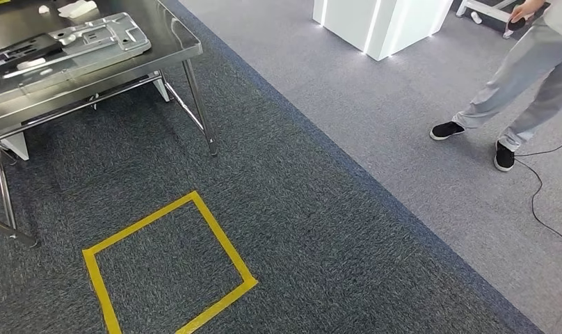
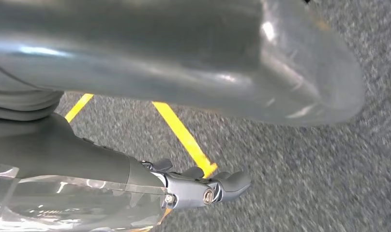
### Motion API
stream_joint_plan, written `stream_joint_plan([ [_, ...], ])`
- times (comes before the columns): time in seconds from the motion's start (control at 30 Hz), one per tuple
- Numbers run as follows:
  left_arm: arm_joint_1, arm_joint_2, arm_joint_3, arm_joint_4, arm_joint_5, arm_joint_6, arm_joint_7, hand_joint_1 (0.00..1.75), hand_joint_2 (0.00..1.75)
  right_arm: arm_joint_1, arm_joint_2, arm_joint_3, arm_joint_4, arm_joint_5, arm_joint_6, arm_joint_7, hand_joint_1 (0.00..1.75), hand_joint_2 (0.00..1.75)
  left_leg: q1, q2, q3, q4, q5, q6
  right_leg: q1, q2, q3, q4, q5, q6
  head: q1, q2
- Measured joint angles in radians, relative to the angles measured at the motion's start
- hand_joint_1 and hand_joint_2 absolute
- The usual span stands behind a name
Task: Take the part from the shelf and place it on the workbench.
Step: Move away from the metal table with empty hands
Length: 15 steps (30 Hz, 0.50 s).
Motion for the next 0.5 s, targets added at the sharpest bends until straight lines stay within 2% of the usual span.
stream_joint_plan([
  [0.03, 0.001, -0.001, 0.0, 0.0, 0.001, 0.001, 0.002, 0.0, 0.0, 0.0, 0.0, 0.0, 0.0, 0.002, -0.002, 0.0, 0.0, 0.0, 0.001, 0.005, -0.004, -0.002, 0.008, 0.007, -0.002, -0.001, -0.006, 0.013, -0.01, 0.006, 0.0, 0.0],
  [0.07, 0.002, -0.002, 0.0, 0.0, 0.001, 0.002, 0.003, 0.0, 0.0, 0.001, -0.001, 0.0, 0.0, 0.004, -0.004, 0.001, 0.0, 0.0, 0.003, 0.011, -0.009, -0.004, 0.016, 0.014, -0.003, -0.003, -0.02, 0.045, -0.034, 0.01, 0.0, 0.0],
  [0.17, 0.005, -0.002, 0.0, 0.0, 0.003, 0.008, 0.006, 0.0, 0.0, 0.001, 0.0, 0.0, 0.0, 0.01, -0.011, 0.001, 0.0, 0.0, 0.001, 0.027, -0.029, -0.003, 0.033, 0.022, -0.009, -0.01, -0.091, 0.229, -0.146, 0.022, 0.0, 0.0],
  [0.2, 0.005, -0.002, 0.0, 0.0, 0.004, 0.01, 0.007, 0.0, 0.0, 0.002, 0.0, 0.0, 0.0, 0.012, -0.013, 0.001, 0.0, 0.0, 0.0, 0.031, -0.036, -0.001, 0.037, 0.021, -0.011, -0.011, -0.102, 0.272, -0.164, 0.025, 0.0, 0.0],
  [0.23, 0.005, -0.002, 0.001, 0.0, 0.004, 0.012, 0.008, 0.0, 0.0, 0.002, 0.0, 0.0, 0.0, 0.014, -0.015, 0.001, 0.0, 0.0, 0.0, 0.035, -0.042, 0.002, 0.04, 0.02, -0.012, -0.012, -0.095, 0.28, -0.163, 0.028, 0.0, 0.0],
  [0.27, 0.005, -0.002, 0.001, 0.0, 0.005, 0.014, 0.009, 0.0, 0.0, 0.003, 0.0, 0.0, 0.0, 0.017, -0.016, 0.0, 0.0, 0.0, 0.001, 0.038, -0.047, 0.005, 0.042, 0.018, -0.013, -0.014, -0.068, 0.249, -0.146, 0.028, 0.0, 0.0],
  [0.33, 0.005, -0.003, 0.001, 0.0, 0.007, 0.017, 0.012, 0.0, 0.0, 0.003, 0.0, 0.0, 0.0, 0.02, -0.017, -0.002, 0.0, 0.0, 0.001, 0.042, -0.051, 0.012, 0.042, 0.013, -0.013, -0.02, 0.021, 0.114, -0.099, 0.024, 0.0, 0.0],
  [0.37, 0.005, -0.004, 0.001, 0.0, 0.007, 0.018, 0.013, 0.0, 0.0, 0.003, 0.0, 0.0, 0.0, 0.021, -0.017, -0.003, 0.0, 0.0, -0.001, 0.043, -0.055, 0.018, 0.04, 0.008, -0.011, -0.023, 0.056, 0.054, -0.085, 0.018, 0.0, 0.0],
  [0.4, 0.005, -0.004, 0.001, 0.0, 0.007, 0.019, 0.013, 0.0, 0.0, 0.003, 0.0, 0.0, 0.0, 0.022, -0.018, -0.004, 0.0, 0.0, -0.003, 0.044, -0.058, 0.022, 0.039, 0.004, -0.009, -0.025, 0.076, 0.016, -0.08, 0.012, 0.0, 0.0],
  [0.43, 0.004, -0.004, 0.001, 0.0, 0.006, 0.019, 0.014, 0.0, 0.0, 0.003, 0.0, 0.0, 0.0, 0.023, -0.019, -0.006, 0.0, 0.0, -0.006, 0.045, -0.062, 0.026, 0.037, 0.001, -0.009, -0.025, 0.083, -0.001, -0.081, 0.007, 0.0, 0.0],
  [0.5, 0.004, -0.005, 0.001, 0.0, 0.002, 0.02, 0.015, 0.0, 0.0, 0.004, 0.0, -0.001, 0.0, 0.022, -0.024, -0.01, 0.0, 0.0, -0.007, 0.045, -0.066, 0.03, 0.037, 0.005, -0.007, -0.025, 0.081, -0.005, -0.079, 0.002, 0.0, 0.0],
])
